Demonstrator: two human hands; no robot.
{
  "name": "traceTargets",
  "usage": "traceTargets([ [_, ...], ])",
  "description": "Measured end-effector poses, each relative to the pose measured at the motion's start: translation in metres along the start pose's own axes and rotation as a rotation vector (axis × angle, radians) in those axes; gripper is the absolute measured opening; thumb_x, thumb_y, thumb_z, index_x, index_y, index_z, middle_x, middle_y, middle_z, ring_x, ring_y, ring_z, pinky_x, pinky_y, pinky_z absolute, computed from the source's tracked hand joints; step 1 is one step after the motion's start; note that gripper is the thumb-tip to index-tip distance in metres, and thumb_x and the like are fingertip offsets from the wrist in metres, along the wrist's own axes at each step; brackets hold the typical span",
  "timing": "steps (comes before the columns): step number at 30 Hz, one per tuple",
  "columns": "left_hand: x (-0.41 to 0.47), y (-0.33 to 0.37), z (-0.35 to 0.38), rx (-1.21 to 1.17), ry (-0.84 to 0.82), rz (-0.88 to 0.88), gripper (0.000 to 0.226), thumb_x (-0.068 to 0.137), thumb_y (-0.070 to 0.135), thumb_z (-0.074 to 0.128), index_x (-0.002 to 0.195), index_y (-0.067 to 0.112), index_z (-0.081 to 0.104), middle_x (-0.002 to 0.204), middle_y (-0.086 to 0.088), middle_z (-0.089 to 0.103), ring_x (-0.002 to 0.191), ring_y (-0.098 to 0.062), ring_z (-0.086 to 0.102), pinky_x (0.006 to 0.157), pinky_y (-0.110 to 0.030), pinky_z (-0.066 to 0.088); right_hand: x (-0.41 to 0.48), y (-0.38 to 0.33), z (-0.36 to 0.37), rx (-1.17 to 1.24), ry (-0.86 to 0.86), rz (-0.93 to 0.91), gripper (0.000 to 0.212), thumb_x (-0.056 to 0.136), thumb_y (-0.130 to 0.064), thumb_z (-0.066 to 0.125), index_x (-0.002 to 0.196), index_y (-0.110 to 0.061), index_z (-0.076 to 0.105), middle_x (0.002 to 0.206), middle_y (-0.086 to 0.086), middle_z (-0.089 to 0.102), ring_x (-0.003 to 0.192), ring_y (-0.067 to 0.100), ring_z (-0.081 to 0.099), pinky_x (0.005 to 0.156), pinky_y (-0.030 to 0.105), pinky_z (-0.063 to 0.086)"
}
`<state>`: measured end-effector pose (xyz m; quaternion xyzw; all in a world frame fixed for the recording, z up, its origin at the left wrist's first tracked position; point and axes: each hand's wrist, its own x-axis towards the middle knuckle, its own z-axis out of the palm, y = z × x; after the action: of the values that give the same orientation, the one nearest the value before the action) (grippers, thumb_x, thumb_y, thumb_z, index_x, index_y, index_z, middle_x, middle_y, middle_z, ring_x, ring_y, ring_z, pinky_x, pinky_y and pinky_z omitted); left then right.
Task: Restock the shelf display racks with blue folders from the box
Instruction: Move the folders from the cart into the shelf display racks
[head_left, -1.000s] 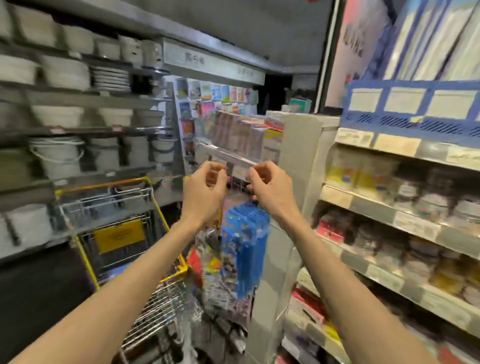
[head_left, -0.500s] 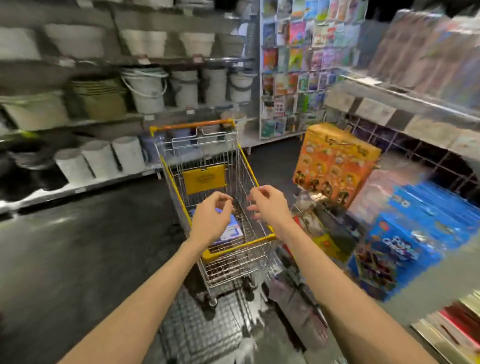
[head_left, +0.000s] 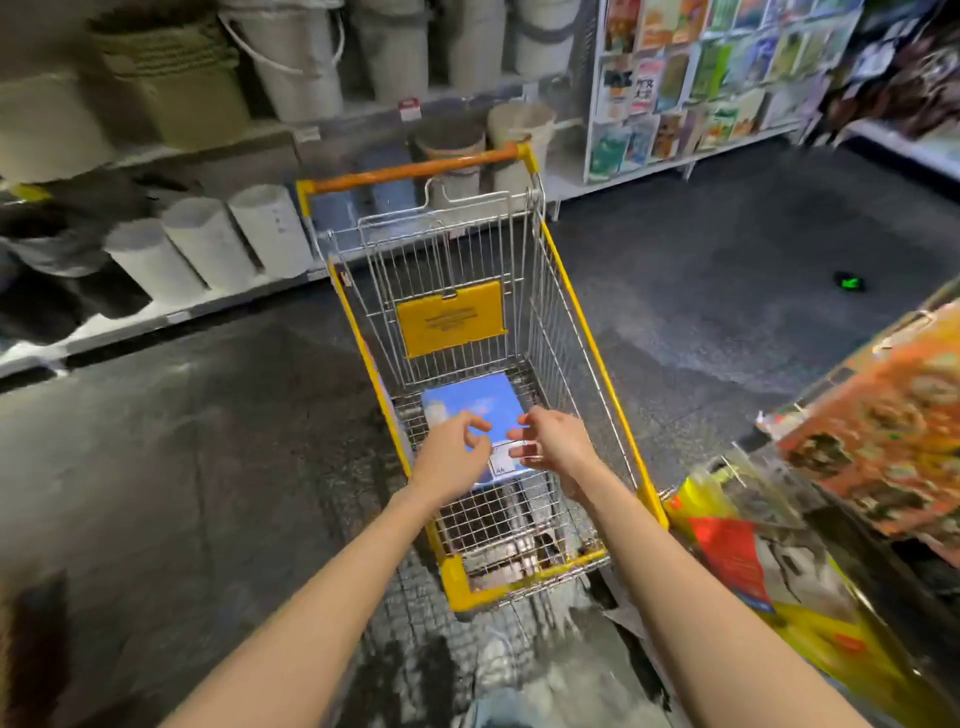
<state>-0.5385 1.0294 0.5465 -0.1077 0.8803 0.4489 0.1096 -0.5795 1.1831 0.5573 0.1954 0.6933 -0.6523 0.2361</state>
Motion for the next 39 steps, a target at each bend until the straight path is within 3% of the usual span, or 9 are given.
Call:
traceTargets([
  [8,0.11,-0.052,0.009,0.011,-0.106,-0.215,0.02,0.097,0.013,0.057,0.116,0.013,0.062,0.09,-0.007,0.068,0.086,-0.027,0.069,0.078,-0.032,0.054,0.102,0.028,0.015,-0.168,0.092,0.121,0.027,0.104,-0.021,0.046,0.09,-0.005,0.061,0.099,0.023,0.072,0.062,0.024,0.062,0.049,0.025,0.047],
  [11,0.173,-0.077,0.025,0.019,-0.112,-0.271,0.024,0.097,0.012,0.058,0.12,0.009,0.062,0.109,-0.017,0.071,0.096,-0.03,0.067,0.071,-0.027,0.04,0.152,0.042,0.02,-0.225,0.164,0.153,0.027,0.104,-0.018,0.045,0.083,-0.008,0.059,0.091,0.02,0.07,0.067,0.025,0.061,0.049,0.026,0.046],
  [15,0.231,-0.115,0.043,0.062,-0.154,-0.377,0.03,0.096,0.015,0.062,0.124,0.006,0.062,0.123,-0.015,0.068,0.118,-0.031,0.061,0.085,-0.031,0.041,0.203,0.063,0.032,-0.374,0.254,0.234,0.027,0.099,-0.019,0.046,0.084,-0.004,0.063,0.092,0.026,0.072,0.079,0.036,0.069,0.07,0.046,0.055],
  [21,0.312,-0.178,0.072,0.043,-0.115,-0.626,0.056,0.09,0.033,0.061,0.132,-0.002,0.054,0.13,-0.026,0.062,0.123,-0.042,0.058,0.102,-0.043,0.048,0.281,0.099,0.049,-0.504,0.265,0.29,0.029,0.092,-0.028,0.047,0.065,-0.02,0.048,0.074,0.009,0.054,0.072,0.02,0.048,0.071,0.036,0.041],
  [24,0.329,-0.208,0.09,0.068,-0.114,-0.678,0.058,0.092,0.032,0.06,0.132,-0.009,0.048,0.131,-0.027,0.06,0.123,-0.04,0.059,0.101,-0.043,0.049,0.308,0.11,0.056,-0.546,0.221,0.348,0.022,0.098,-0.028,0.051,0.093,-0.012,0.065,0.087,0.01,0.064,0.084,0.023,0.058,0.08,0.032,0.045],
  [27,0.339,-0.228,0.107,0.136,-0.13,-0.767,0.069,0.098,0.037,0.054,0.146,-0.008,0.031,0.147,-0.025,0.047,0.135,-0.037,0.049,0.107,-0.04,0.042,0.333,0.123,0.061,-0.587,0.137,0.371,0.033,0.102,-0.028,0.052,0.121,-0.003,0.062,0.112,0.012,0.066,0.104,0.025,0.062,0.087,0.028,0.042],
  [32,0.354,-0.268,0.142,0.015,-0.063,-0.813,0.074,0.092,0.039,0.059,0.147,-0.006,0.037,0.146,-0.023,0.05,0.133,-0.037,0.051,0.108,-0.043,0.044,0.367,0.163,0.077,-0.666,0.053,0.378,0.036,0.097,-0.027,0.053,0.124,-0.004,0.061,0.129,0.02,0.06,0.12,0.032,0.057,0.099,0.031,0.039],
  [36,0.36,-0.281,0.151,0.133,-0.01,-0.842,0.055,0.102,0.033,0.049,0.137,-0.009,0.047,0.141,-0.024,0.054,0.13,-0.038,0.053,0.107,-0.042,0.044,0.376,0.181,0.081,-0.709,-0.046,0.428,0.052,0.075,-0.047,0.042,0.107,-0.01,0.059,0.115,0.023,0.058,0.106,0.037,0.061,0.096,0.041,0.047],
  [39,0.362,-0.284,0.153,0.174,-0.005,-0.855,0.056,0.101,0.036,0.047,0.135,-0.008,0.052,0.136,-0.025,0.059,0.127,-0.038,0.057,0.105,-0.042,0.047,0.381,0.191,0.082,-0.811,-0.08,0.415,0.054,0.081,-0.049,0.038,0.115,-0.013,0.058,0.118,0.024,0.057,0.108,0.04,0.058,0.098,0.043,0.045],
])
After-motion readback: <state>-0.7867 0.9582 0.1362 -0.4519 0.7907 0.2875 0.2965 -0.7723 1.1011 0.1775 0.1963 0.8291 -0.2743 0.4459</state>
